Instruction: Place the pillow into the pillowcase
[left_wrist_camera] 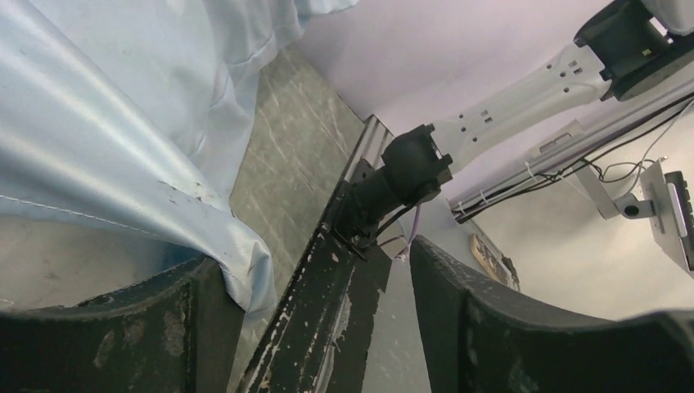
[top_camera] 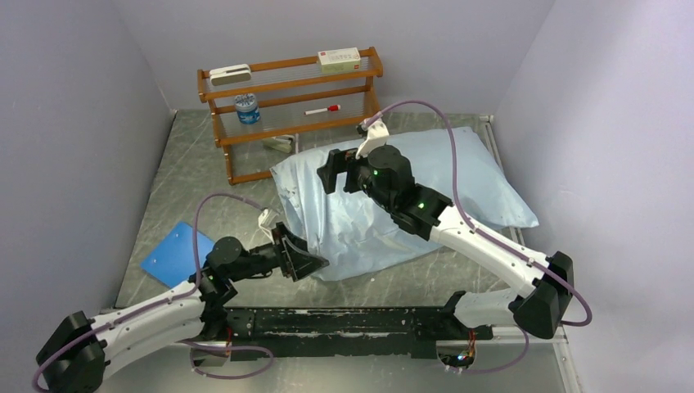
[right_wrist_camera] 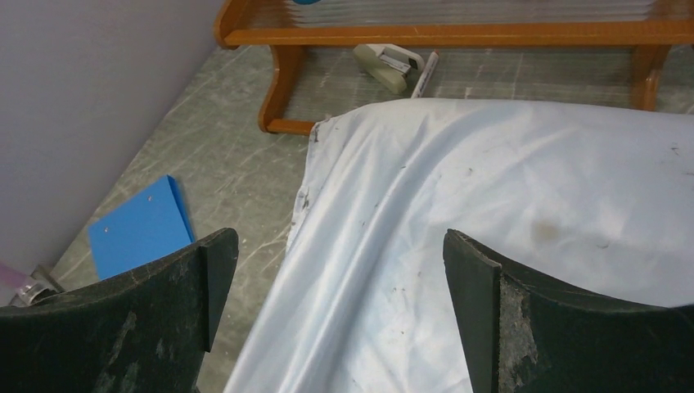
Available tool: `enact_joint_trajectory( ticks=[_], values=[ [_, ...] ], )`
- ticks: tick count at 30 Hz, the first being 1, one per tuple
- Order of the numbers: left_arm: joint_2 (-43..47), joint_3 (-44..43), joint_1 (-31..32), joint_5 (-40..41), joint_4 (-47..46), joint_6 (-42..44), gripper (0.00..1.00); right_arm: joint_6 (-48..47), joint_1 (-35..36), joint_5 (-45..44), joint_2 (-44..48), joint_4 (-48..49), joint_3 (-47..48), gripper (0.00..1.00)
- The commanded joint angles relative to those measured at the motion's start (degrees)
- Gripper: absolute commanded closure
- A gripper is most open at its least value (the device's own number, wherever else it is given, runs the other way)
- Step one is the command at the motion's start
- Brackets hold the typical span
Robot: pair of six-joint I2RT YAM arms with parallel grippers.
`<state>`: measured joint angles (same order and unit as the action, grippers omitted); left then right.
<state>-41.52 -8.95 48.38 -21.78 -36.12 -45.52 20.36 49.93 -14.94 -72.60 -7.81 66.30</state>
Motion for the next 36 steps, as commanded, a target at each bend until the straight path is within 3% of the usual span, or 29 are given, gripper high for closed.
enact_joint_trajectory(
  ticks=[1, 8, 12, 14, 21, 27, 29, 31, 36],
  values=[
    [0.5, 0.8, 1.5, 0.8, 1.7, 1.0, 0.26, -0.1, 0.1, 0.1, -0.8, 2.0, -0.7, 0.01],
    [-15.6, 0.8, 3.0, -1.2, -13.0, 1.4, 0.23, -0.4, 0.1, 0.3, -0.7, 1.7, -0.4, 0.01],
    [-20.3, -5.4, 6.2, -5.9, -13.2, 0.9, 0.35, -0.6, 0.1, 0.4, -1.3, 1.6, -0.2, 0.01],
    [-17.0, -8.1, 8.8, -5.7, -4.2, 1.5, 0.44, -0.7, 0.1, 0.2, -1.4, 1.6, -0.4, 0.01],
    [9.0, -10.9, 12.9, 9.7, 32.4, 1.4, 0.66, -0.7, 0.0, -0.3, 0.2, 2.9, -2.7, 0.0],
    [18.3, -21.7, 12.9, 26.6, 65.0, -6.5, 0.9, -0.6, 0.1, -0.2, 0.0, 3.2, -3.3, 0.0],
    [18.9, -25.0, 12.9, 32.2, 74.1, -11.3, 0.85, -0.1, 0.1, 0.1, 0.0, 3.5, -3.7, 0.0],
    [18.3, -26.9, 12.9, 35.5, 79.9, -13.8, 0.67, 0.2, 0.1, 0.2, 0.1, 3.8, -4.0, 0.0],
    [11.7, -24.5, 12.9, 34.8, 74.0, -11.6, 0.36, 0.9, 0.1, 0.7, 0.5, 3.0, -4.3, 0.0]
  ],
)
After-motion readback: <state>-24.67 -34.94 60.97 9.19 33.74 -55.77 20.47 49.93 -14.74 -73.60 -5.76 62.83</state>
